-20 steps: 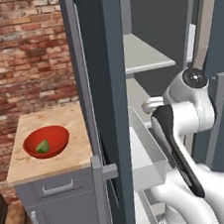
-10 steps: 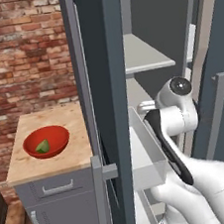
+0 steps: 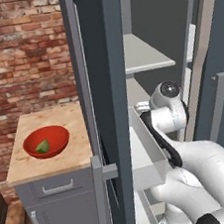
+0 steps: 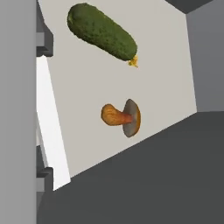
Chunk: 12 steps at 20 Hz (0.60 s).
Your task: Take the cucumber, mushroom, and lemon wedge from the freezer and place them in the bowl on the counter.
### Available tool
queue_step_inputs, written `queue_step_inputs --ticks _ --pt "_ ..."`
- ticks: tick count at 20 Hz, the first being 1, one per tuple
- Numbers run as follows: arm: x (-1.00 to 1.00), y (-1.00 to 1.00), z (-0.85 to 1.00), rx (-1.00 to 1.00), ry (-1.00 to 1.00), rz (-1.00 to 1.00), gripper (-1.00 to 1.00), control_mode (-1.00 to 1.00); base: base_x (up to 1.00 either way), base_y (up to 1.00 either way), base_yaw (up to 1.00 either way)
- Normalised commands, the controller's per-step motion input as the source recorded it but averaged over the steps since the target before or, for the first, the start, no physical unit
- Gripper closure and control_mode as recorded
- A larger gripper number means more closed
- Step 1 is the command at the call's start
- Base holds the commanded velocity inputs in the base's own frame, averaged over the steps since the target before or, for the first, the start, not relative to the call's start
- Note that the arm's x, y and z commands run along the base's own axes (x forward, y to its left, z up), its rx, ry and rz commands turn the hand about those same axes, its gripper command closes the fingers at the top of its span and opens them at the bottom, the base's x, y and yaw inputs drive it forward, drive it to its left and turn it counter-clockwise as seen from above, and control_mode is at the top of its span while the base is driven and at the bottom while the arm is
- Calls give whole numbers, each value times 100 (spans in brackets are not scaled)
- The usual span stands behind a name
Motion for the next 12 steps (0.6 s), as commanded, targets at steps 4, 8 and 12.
queue_step_inputs --ticks 4,8,12 --pt "55 -4 -8 0 12 -1 -100 -100 0 0 0" --pt "53 -11 -8 1 13 0 -100 -100 0 0 0" --pt "47 -12 -27 0 6 0 -100 -100 0 0 0"
